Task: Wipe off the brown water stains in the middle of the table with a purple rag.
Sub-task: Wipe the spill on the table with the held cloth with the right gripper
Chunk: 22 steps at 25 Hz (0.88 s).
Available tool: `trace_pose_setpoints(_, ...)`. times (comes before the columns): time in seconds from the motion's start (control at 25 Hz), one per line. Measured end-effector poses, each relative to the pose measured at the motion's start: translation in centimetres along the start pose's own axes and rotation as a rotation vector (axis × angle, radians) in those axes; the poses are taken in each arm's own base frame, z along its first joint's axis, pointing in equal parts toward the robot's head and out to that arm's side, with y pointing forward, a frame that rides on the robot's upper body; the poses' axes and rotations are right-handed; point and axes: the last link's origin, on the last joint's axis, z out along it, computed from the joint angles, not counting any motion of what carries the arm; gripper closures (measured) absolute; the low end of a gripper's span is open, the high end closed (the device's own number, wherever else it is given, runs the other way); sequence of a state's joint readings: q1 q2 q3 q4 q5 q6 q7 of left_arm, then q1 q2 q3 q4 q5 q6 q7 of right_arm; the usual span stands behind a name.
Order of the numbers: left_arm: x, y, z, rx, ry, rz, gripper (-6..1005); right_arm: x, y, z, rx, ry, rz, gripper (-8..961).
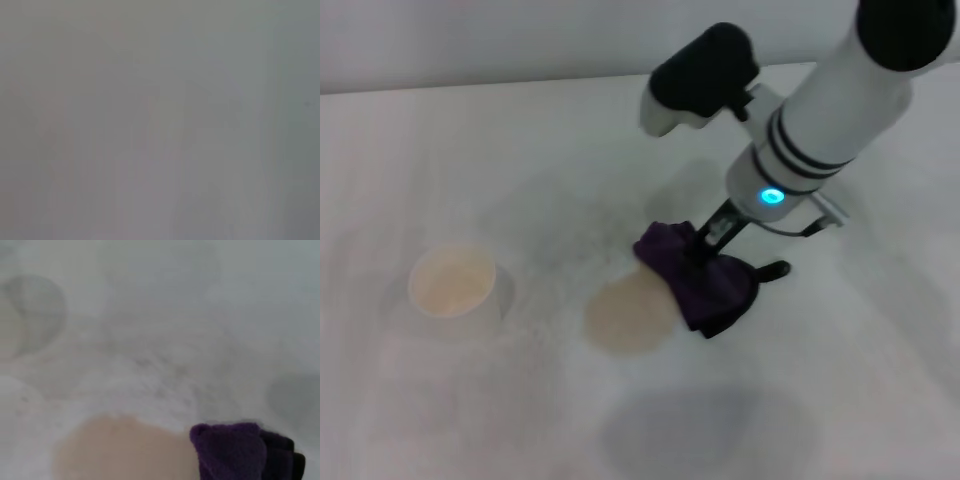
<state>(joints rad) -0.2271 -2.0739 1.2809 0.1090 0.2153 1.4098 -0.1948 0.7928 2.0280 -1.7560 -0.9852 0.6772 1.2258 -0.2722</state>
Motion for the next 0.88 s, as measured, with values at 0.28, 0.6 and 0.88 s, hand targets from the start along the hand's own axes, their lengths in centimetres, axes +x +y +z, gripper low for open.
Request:
trace_pose_setpoints(0.28,0.2,0.3,0.3,-0.018,0.010,0.001,106,-1.0,4.4,1.3,-0.049,0.030,-0.121,862)
trace_pose_setpoints(0.6,0.1,0.4,0.3,-0.021,0.009,0.001,106,-1.1,10.3,1.4,-0.176,0.040,-0.302,862)
trace_pose_setpoints(0.88,0.0,0.3,-0.1,-0.019,0.001,0.002,106,-1.3,10.9,1.5,-0.211,0.020,-0.330,863)
